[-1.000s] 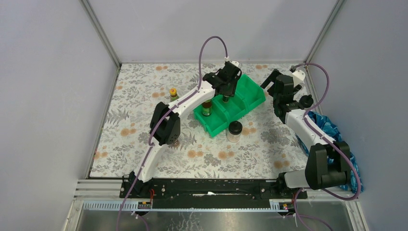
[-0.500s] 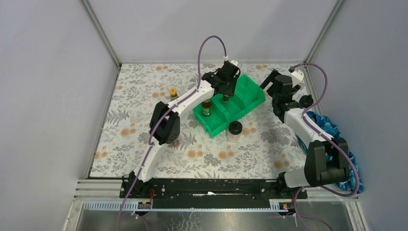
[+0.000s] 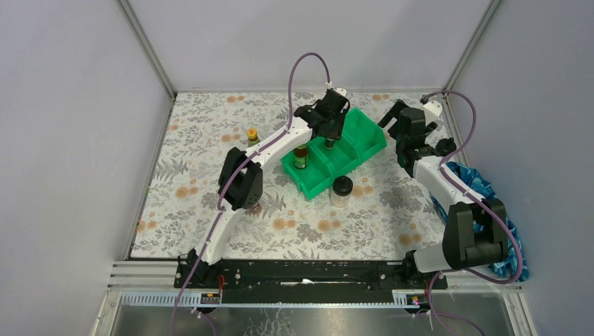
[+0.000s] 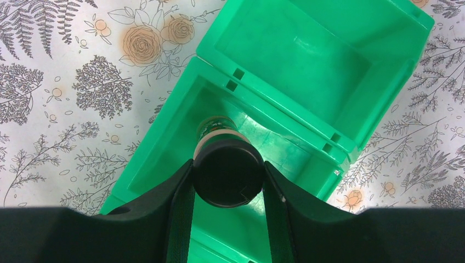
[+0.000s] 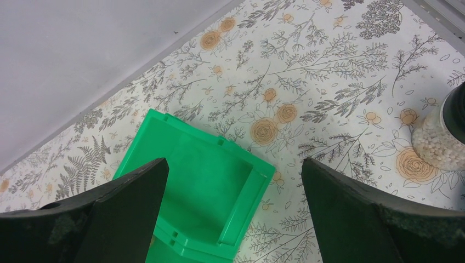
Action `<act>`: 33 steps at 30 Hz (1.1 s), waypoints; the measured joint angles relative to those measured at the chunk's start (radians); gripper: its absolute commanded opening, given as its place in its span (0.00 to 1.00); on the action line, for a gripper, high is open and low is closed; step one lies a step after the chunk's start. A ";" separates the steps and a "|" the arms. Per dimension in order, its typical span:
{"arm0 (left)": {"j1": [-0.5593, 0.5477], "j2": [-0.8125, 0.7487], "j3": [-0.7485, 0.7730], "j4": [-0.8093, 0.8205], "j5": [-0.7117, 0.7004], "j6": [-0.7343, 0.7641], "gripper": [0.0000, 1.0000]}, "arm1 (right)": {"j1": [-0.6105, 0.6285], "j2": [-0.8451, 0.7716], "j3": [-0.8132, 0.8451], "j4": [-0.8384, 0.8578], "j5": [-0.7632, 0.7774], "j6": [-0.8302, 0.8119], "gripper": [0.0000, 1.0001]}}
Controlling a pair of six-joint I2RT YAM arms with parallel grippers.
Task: Organize the condiment bottles
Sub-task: Place the bottle in the storage box.
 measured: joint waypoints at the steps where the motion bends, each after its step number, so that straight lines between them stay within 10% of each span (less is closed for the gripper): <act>1: 0.000 0.000 0.000 0.000 0.000 0.000 0.00 | 0.000 0.001 0.000 0.000 0.000 0.000 1.00; 33: 0.000 0.021 -0.005 0.002 0.002 -0.020 0.00 | 0.000 0.016 0.001 0.010 0.000 0.000 1.00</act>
